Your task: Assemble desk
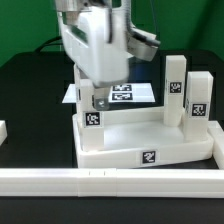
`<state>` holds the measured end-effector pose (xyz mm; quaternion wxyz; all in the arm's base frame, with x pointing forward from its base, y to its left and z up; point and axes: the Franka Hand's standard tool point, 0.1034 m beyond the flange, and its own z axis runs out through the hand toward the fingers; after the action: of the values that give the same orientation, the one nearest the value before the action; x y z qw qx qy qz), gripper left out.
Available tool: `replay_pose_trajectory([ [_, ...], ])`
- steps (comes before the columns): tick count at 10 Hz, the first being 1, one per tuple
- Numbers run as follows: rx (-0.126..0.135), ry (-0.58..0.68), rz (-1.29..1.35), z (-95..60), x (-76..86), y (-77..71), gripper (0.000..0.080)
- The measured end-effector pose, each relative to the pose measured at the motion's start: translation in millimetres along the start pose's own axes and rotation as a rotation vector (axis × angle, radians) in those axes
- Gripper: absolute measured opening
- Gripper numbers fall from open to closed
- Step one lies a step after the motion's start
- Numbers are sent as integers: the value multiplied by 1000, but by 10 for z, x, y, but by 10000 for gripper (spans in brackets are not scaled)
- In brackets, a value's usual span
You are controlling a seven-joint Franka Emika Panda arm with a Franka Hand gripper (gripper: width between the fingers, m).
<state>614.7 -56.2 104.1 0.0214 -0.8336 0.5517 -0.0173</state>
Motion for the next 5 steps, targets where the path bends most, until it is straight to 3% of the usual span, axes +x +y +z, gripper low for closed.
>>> replay_pose_trajectory([
  [5, -11, 11, -383, -6, 2, -11, 649],
])
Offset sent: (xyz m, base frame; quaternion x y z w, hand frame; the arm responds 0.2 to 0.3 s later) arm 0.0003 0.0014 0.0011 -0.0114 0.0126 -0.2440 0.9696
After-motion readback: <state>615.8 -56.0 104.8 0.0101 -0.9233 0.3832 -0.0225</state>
